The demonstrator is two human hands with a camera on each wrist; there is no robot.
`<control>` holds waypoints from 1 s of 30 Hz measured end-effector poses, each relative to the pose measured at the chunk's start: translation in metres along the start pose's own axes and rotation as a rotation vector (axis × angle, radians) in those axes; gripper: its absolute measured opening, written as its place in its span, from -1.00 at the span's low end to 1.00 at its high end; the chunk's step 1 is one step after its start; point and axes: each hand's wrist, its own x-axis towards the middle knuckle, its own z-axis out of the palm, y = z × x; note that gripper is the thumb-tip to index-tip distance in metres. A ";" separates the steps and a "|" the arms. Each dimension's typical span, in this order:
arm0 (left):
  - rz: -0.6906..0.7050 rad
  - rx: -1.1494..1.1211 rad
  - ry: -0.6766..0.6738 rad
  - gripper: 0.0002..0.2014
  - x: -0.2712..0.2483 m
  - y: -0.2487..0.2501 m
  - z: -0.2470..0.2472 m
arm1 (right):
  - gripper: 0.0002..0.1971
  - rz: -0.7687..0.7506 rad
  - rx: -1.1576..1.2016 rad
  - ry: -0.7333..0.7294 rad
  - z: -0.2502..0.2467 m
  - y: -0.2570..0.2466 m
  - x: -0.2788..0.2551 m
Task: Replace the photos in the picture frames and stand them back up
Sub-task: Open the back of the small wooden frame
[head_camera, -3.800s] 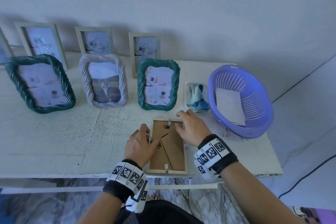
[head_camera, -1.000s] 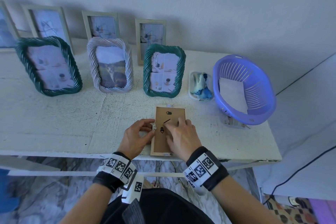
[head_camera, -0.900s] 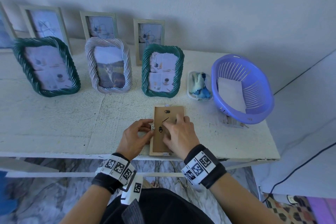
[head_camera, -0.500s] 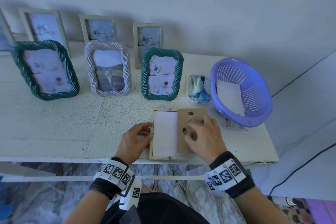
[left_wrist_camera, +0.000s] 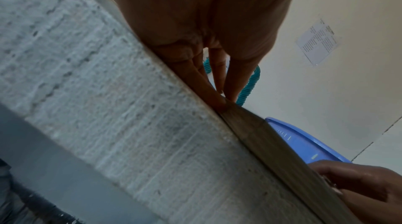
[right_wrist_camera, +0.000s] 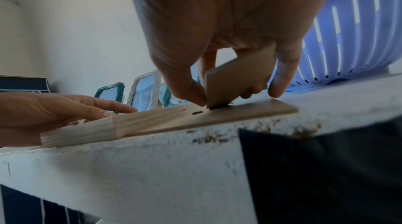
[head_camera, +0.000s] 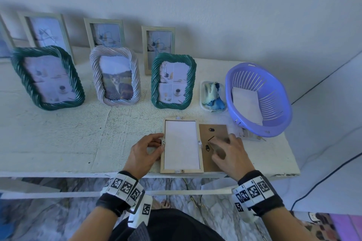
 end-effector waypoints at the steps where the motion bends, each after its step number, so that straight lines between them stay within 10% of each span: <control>1: -0.002 -0.001 -0.001 -0.67 0.000 0.000 0.000 | -0.61 0.004 -0.017 0.001 0.001 -0.001 0.001; 6: -0.015 -0.017 -0.002 -0.67 0.000 -0.002 0.001 | -0.57 -0.049 -0.009 0.066 0.000 -0.022 0.006; 15: -0.021 -0.044 -0.005 -0.67 -0.001 0.000 0.001 | 0.05 -0.162 -0.123 -0.243 0.029 -0.074 0.022; 30: 0.008 0.025 0.006 -0.66 -0.001 0.000 0.000 | 0.18 -0.128 -0.194 -0.263 0.032 -0.079 0.035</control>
